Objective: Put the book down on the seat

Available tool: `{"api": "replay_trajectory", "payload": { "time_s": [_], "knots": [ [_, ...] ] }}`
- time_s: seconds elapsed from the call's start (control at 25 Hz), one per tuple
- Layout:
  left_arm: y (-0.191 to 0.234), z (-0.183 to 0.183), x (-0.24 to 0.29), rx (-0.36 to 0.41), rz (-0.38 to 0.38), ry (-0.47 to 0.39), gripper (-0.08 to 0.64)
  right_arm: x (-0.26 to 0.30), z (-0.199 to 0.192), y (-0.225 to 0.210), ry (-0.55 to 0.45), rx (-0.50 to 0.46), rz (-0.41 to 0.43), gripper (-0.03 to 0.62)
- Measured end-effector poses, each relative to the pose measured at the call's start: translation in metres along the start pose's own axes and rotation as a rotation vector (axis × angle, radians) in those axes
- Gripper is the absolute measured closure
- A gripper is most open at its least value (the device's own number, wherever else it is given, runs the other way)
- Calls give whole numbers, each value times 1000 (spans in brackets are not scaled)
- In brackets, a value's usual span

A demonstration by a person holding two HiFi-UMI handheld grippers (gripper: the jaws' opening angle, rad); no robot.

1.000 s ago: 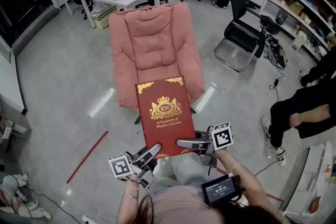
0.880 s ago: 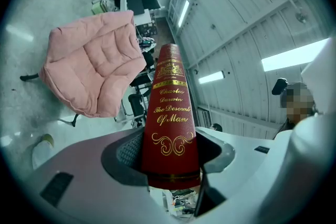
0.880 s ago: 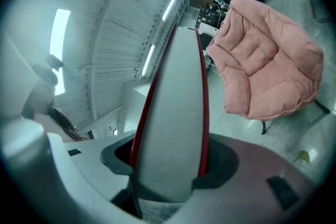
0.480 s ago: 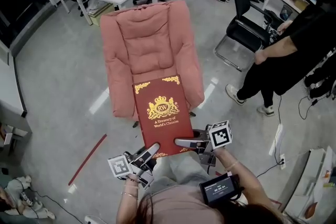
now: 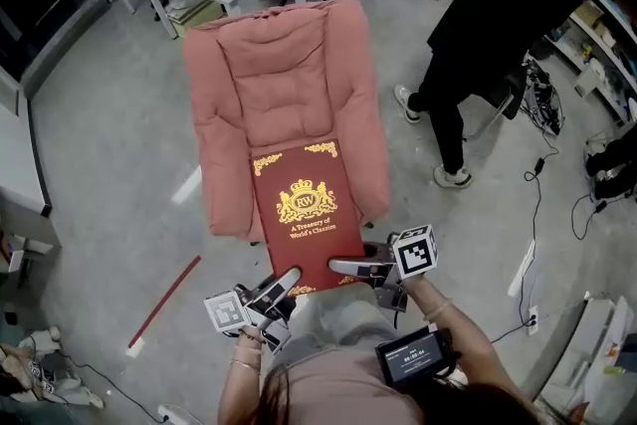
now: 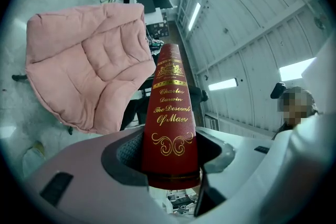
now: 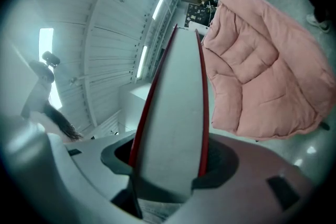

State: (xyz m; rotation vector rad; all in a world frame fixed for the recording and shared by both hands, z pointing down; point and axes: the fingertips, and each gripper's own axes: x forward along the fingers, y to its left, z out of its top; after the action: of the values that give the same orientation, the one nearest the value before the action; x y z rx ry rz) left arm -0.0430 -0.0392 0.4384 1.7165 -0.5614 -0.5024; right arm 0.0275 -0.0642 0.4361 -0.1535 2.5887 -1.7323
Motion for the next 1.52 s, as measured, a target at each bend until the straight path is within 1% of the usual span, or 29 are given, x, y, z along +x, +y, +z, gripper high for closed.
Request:
{"api": "replay_trajectory", "payload": {
  "time_s": [0.2, 0.52, 0.68, 0.84, 0.92, 1.04, 1.16, 1.32, 1.52],
  "knots": [
    [16, 20, 22, -10, 14, -16, 319, 0, 30, -22, 16, 21, -4, 311],
    [41, 45, 49, -37, 29, -39, 319, 3, 49, -52, 39, 29, -10, 310],
    [51, 46, 50, -33, 26, -29, 319, 5, 48, -63, 41, 34, -12, 310],
    [53, 62, 72, -49, 39, -17, 319, 1, 74, -70, 48, 49, -14, 310],
    [56, 68, 78, -42, 49, -6, 319, 0, 81, -75, 49, 51, -21, 310],
    [68, 70, 77, -35, 72, 18, 319, 3, 81, -83, 46, 59, -29, 310],
    [78, 72, 77, -35, 70, 41, 319, 6, 77, -94, 44, 75, -41, 310],
    [90, 72, 79, -59, 64, 58, 319, 8, 72, -108, 46, 104, -58, 311],
    [111, 67, 77, -74, 82, 73, 319, 8, 64, -126, 55, 128, -77, 310]
  ]
}}
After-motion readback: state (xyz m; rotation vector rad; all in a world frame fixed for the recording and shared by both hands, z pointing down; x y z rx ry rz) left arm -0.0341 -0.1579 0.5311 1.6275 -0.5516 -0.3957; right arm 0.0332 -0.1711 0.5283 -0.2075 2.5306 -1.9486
